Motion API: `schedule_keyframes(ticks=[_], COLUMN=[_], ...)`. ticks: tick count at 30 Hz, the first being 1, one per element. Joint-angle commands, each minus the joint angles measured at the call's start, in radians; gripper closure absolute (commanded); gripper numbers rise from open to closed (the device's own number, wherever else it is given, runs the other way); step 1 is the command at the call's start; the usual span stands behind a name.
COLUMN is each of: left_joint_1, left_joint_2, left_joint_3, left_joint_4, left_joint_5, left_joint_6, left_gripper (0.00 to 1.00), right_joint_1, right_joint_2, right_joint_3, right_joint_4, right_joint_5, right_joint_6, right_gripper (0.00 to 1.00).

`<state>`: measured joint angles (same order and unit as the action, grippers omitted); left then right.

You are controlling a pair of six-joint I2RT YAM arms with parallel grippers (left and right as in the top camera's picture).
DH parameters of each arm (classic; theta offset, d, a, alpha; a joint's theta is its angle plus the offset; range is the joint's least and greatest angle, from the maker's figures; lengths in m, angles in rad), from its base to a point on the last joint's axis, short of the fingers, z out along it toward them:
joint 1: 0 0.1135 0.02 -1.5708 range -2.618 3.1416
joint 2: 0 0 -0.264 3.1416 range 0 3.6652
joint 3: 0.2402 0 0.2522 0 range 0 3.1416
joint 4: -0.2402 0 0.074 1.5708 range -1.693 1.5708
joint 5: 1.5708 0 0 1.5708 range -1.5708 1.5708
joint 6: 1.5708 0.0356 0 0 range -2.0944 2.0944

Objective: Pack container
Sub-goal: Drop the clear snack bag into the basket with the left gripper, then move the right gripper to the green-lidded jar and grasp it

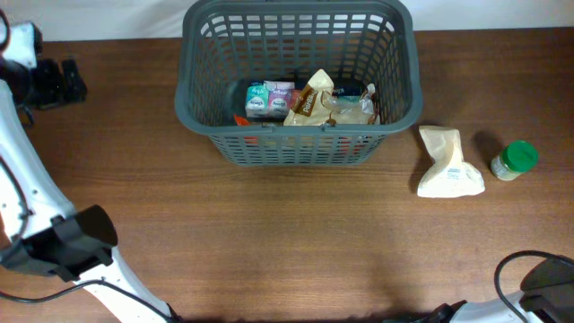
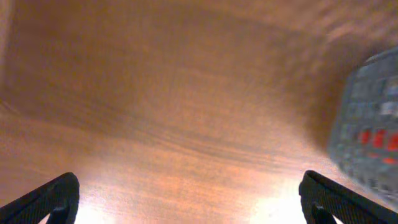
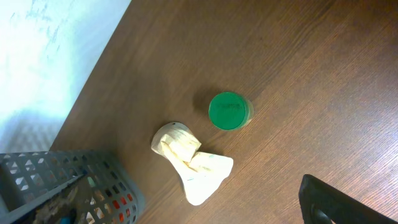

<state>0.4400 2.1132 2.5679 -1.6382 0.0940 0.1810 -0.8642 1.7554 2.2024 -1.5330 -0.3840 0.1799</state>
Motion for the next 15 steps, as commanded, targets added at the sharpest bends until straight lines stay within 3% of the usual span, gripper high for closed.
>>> schedule_keyframes(ticks=[1, 6, 15], left_joint_1=[0.02, 0.023, 0.023], left_joint_2=[0.015, 0.015, 0.015], left_joint_3=[-0.179, -0.393, -0.434], left_joint_4=[0.007, 0.026, 0.03], left_joint_5=[-0.005, -0.006, -0.006], left_joint_6=[-0.012, -0.011, -0.011], left_gripper=[0.01, 0.01, 0.01], right_joint_1=[-0.001, -0.002, 0.022], right_joint_2=[0.005, 0.008, 0.055], right_joint_3=[0.001, 0.001, -0.044], right_joint_4=[0.003, 0.04, 0.175], right_joint_5=[-0.004, -0.005, 0.087], right_joint_6=[-0.002, -0.002, 0.043], right_gripper=[0.01, 0.01, 0.01])
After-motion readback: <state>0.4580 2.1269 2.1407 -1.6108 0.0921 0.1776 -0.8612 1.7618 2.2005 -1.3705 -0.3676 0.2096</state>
